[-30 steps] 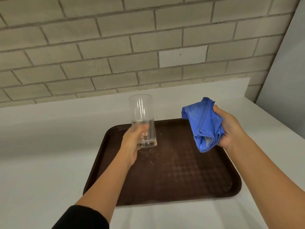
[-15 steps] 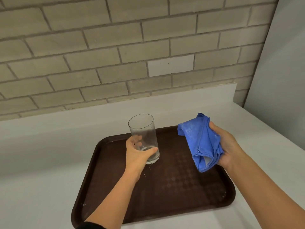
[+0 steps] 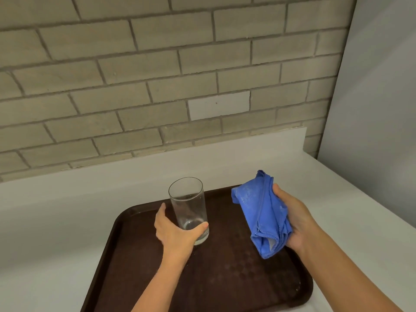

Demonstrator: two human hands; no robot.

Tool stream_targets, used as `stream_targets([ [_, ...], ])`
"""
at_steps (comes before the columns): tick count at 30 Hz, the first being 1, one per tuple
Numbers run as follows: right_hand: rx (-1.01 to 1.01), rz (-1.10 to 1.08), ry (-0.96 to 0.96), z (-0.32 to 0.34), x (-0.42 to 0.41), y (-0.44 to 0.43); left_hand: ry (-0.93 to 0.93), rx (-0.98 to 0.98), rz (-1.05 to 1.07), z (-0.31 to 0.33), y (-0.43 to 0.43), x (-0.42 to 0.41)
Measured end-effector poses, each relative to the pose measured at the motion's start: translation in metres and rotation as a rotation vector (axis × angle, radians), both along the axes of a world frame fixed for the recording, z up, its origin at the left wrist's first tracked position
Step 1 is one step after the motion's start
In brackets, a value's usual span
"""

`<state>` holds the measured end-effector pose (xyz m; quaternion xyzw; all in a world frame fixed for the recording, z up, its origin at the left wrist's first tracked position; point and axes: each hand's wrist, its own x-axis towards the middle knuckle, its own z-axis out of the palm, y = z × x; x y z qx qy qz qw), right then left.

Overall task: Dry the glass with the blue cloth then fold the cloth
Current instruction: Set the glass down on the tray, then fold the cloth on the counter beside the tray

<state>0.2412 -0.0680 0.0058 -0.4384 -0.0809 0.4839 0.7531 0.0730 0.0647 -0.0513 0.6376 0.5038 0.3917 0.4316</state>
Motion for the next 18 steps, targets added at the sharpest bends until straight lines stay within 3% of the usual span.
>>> stream_targets([
  [2,0.004,-0.009,-0.029,0.003,-0.001,0.0,-0.089,0.216,0.054,0.013,-0.03,-0.002],
  [4,0.008,-0.021,-0.094,0.007,-0.004,0.001,-0.184,0.417,-0.128,0.033,-0.057,0.003],
  [5,0.008,-0.029,-0.151,0.009,-0.006,0.004,-0.187,0.427,-0.232,0.043,-0.064,0.009],
  [6,0.002,-0.045,-0.232,0.011,-0.009,0.007,-0.172,0.367,-0.32,0.056,-0.066,0.018],
  [10,-0.023,-0.127,-0.761,0.022,-0.026,0.016,-0.172,-0.22,-0.599,0.107,-0.058,0.062],
  [14,0.084,-0.038,-1.108,0.026,-0.027,0.011,-0.25,-0.149,-0.596,0.124,-0.053,0.089],
  [18,0.12,-0.16,-1.036,0.027,-0.002,-0.011,-0.227,-0.14,-0.596,0.121,-0.055,0.102],
])
